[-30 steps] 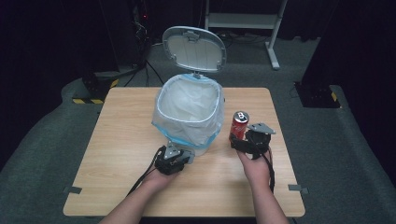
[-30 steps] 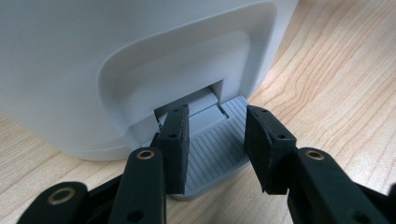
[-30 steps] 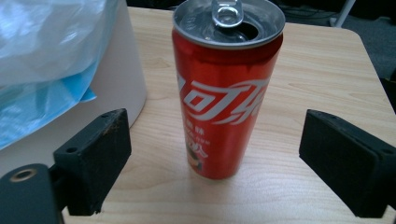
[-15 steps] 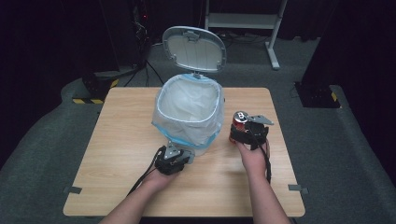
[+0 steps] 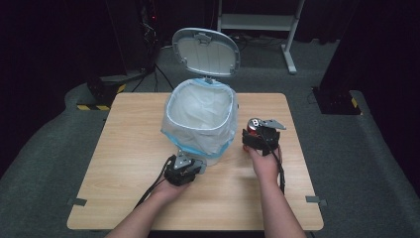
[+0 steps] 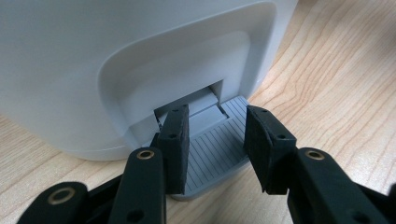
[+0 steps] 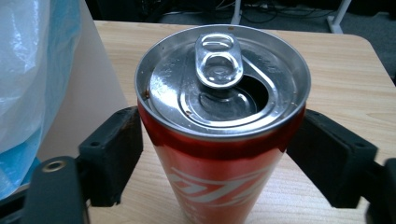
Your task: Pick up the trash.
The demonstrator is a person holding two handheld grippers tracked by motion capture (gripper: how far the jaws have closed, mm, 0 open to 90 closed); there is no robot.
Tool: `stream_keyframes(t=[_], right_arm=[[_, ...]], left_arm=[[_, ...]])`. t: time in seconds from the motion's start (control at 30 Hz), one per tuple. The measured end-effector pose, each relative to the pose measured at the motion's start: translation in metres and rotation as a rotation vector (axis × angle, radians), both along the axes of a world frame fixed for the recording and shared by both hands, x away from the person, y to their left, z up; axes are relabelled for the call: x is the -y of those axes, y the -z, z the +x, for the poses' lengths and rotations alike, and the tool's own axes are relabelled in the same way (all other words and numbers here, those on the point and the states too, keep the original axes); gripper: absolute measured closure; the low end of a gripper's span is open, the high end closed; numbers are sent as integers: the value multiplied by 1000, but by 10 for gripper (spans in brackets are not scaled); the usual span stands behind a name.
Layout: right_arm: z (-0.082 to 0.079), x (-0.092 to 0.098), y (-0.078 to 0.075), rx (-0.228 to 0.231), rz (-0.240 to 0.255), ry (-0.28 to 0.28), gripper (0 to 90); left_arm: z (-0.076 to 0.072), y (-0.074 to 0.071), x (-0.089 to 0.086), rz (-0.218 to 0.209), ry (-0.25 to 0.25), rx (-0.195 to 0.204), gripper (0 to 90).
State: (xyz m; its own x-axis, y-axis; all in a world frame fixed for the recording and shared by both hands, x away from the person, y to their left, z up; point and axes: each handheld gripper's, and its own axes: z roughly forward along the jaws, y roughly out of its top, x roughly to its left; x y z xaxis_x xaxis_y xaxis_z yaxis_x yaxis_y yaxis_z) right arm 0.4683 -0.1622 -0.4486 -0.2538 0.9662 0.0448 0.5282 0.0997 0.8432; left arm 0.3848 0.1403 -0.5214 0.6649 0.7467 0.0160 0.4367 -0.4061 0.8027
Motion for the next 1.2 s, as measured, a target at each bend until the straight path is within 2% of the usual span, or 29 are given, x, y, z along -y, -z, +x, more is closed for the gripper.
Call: stream_keyframes(t=[0.23, 0.33, 0.4, 0.43, 0.67, 0.93, 1.0, 1.07, 1.2], right_arm=[[-1, -4, 1, 43, -25, 6, 328], [-3, -6, 0, 58, -44, 2, 333], [-9, -7, -4, 92, -53, 2, 334], [-9, -7, -4, 92, -53, 2, 334], [-24, -5, -15, 142, -27, -2, 334], [-45, -1, -33, 209, 2, -3, 334], [-48, -1, -35, 214, 6, -1, 334], [-54, 1, -40, 241, 9, -2, 334], [-59, 3, -45, 253, 28, -7, 334]], left_arm=[[0, 0, 0, 0, 0, 0, 601], [0, 0, 0, 6, 2, 0, 601], [0, 0, 0, 0, 0, 0, 601], [0, 0, 0, 0, 0, 0, 601], [0, 0, 0, 7, 2, 0, 601], [0, 0, 0, 7, 2, 0, 601], [0, 0, 0, -4, -2, -2, 601], [0, 0, 0, -5, 0, -3, 600], [0, 0, 0, -4, -1, -3, 600]])
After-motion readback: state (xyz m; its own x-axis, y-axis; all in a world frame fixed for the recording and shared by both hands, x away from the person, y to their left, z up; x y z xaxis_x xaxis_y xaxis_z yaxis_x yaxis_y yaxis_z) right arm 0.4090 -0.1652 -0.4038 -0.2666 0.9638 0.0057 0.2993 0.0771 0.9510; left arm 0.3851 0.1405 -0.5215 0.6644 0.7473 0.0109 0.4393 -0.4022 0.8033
